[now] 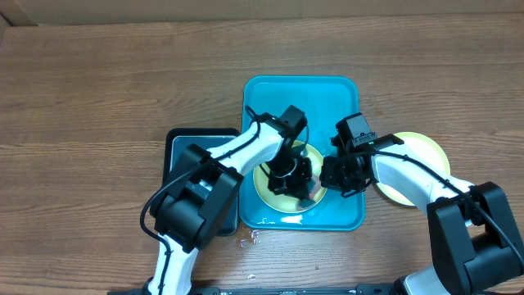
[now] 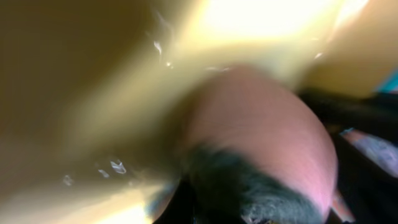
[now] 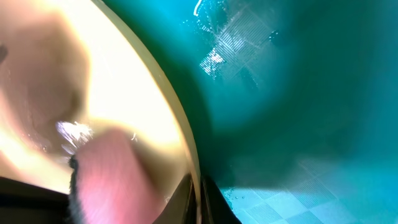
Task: Clean dirty plates on tray and stack at the side
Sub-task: 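Scrub the yellow plate with the sponge while the right gripper holds its rim, then return the sponge to the black tray with the left gripper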
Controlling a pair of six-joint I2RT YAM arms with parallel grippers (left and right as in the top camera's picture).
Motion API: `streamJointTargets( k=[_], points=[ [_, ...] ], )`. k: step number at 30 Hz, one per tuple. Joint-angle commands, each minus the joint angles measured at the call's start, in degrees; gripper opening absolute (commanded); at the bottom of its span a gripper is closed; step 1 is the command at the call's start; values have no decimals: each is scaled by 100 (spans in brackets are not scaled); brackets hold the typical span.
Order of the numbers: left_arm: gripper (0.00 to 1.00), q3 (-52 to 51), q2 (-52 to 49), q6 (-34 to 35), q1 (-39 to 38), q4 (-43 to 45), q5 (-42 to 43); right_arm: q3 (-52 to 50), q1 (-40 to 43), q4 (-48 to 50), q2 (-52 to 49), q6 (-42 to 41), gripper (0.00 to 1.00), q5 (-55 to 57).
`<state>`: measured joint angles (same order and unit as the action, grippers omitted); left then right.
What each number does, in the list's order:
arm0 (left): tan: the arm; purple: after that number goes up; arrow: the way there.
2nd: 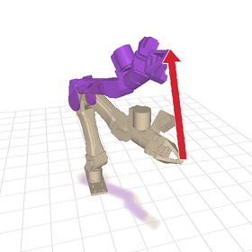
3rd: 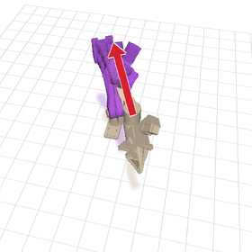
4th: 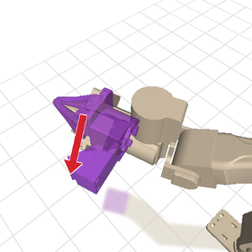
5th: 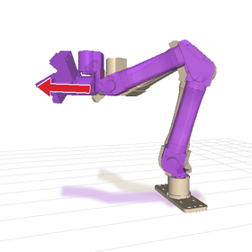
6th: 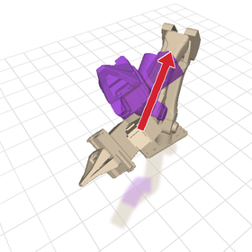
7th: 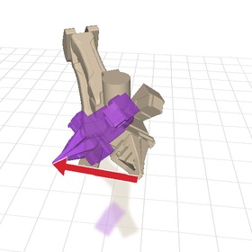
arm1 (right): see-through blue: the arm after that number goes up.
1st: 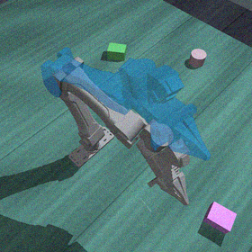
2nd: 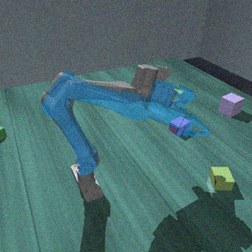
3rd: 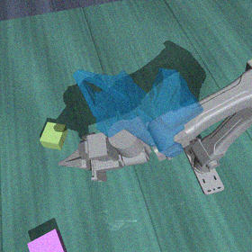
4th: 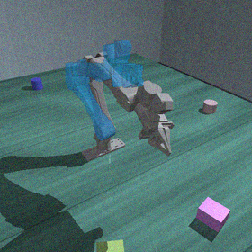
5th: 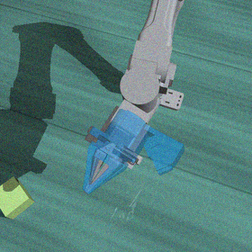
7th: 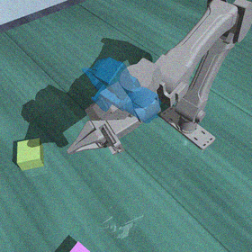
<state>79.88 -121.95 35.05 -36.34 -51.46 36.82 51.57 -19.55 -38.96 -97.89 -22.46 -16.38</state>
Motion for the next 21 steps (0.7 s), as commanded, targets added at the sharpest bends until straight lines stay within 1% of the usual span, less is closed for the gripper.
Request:
streamJointTargets(
  k=[1, 7, 10, 11, 13, 18, 19, 21],
  points=[
    [4, -133, -92, -157, 319, -599, -1172, -57, -26, 13, -55, 105, 4, 225],
    [5, -133, 553, 140, 645, -1141, -2946, -57, -26, 17, -55, 105, 4, 225],
    [4, -133, 979, 138, 730, -1174, -3458, -57, -26, 20, -55, 105, 4, 225],
    [4, -133, 1215, 122, 776, -1174, -3576, -57, -26, 20, -55, 105, 4, 225],
    [4, -133, 1504, 70, 809, -1191, -3547, -57, -26, 17, -55, 105, 4, 225],
    [4, -133, 2411, 50, 883, -1397, -3237, -57, -26, 11, -55, 105, 4, 225],
    [5, -133, 2828, 28, 931, -1510, -3344, -57, -26, 11, -55, 105, 4, 225],
    [4, -133, 3182, -7, 1012, -1648, -3609, -57, -26, 13, -55, 105, 4, 225]
  ],
)
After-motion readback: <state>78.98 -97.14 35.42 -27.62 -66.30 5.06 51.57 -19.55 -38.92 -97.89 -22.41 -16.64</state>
